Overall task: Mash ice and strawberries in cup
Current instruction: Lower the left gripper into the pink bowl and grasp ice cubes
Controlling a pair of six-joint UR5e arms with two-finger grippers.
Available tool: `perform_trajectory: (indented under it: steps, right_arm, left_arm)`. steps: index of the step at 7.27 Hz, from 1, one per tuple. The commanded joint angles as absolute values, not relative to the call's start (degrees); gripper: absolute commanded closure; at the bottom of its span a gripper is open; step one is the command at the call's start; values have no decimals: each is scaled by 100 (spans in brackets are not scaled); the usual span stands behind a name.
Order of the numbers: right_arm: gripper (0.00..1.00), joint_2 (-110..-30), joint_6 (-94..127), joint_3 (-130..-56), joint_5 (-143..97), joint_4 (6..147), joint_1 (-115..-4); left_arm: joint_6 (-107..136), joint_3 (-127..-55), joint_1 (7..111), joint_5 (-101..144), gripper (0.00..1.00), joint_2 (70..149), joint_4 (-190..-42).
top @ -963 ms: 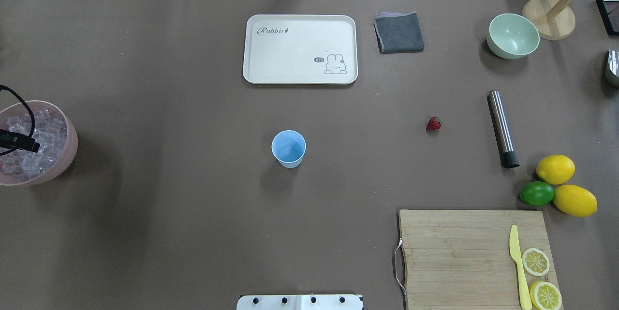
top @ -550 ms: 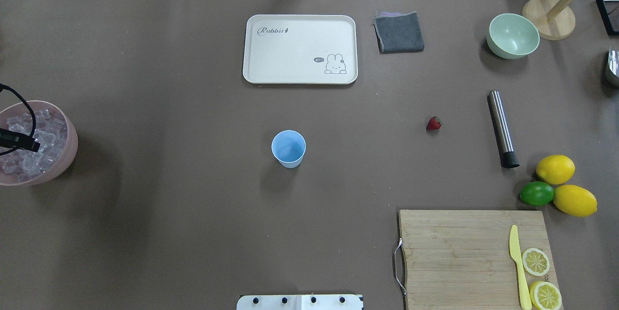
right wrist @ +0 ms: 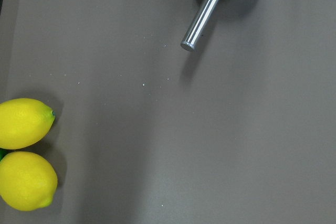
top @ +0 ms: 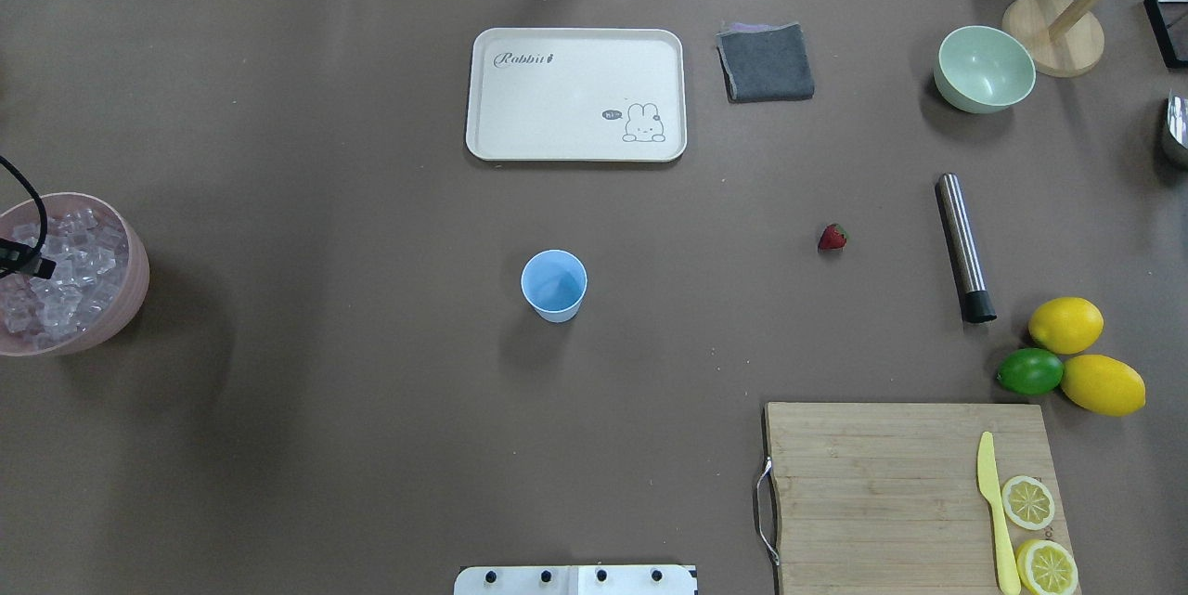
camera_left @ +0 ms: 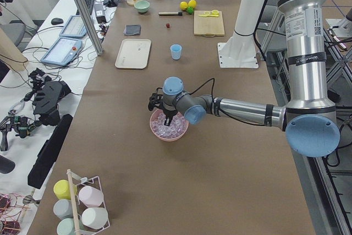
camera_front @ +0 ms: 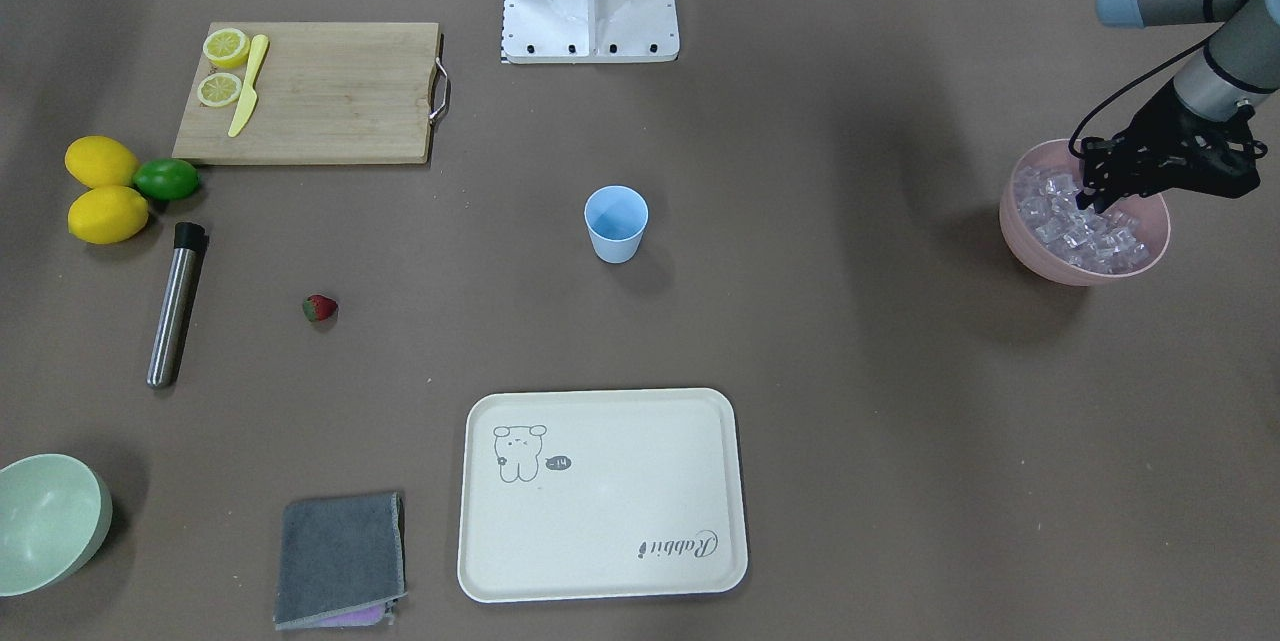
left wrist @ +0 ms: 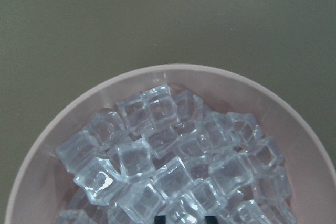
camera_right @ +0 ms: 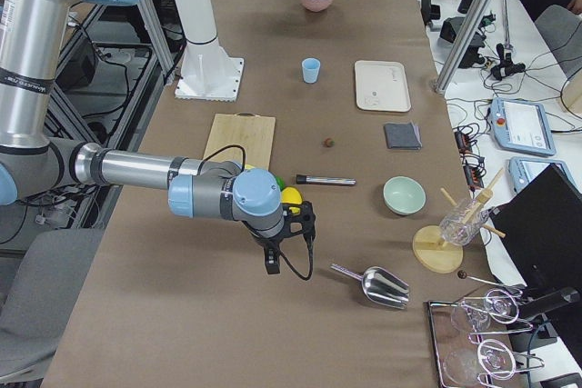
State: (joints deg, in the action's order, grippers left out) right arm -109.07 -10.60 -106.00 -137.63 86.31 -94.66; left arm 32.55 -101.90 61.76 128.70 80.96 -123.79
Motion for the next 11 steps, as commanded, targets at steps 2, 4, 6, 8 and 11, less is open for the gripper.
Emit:
perform_trajectory:
  steps: [2,4,6,8,11]
  right_arm:
    - [0,-10907,-1055,-10600,-13764,8640,-9466]
    - [0,-10899,-1046,-10600,-13764,8631,-9466]
    - [0,-10899,-1046,-10600,-13755,8631,-9466]
    - [0,-10907,-1055,-10600,-13755,8631,-9466]
    - [0,-10925,-1055,-10600,-13746,8640,-9466]
  left_arm:
    - [3172,-10178,6355,12624,90,8103,-12340]
    - [3217,-10221,6258,12560,18,8139,-12340]
    - [3208,-10204,5847,12228,17,8121,-12357]
    - [3199,-10178,5766,12226,20,8121,-12366]
    - [3173,-10143,5687,12217,29,8147,-12366]
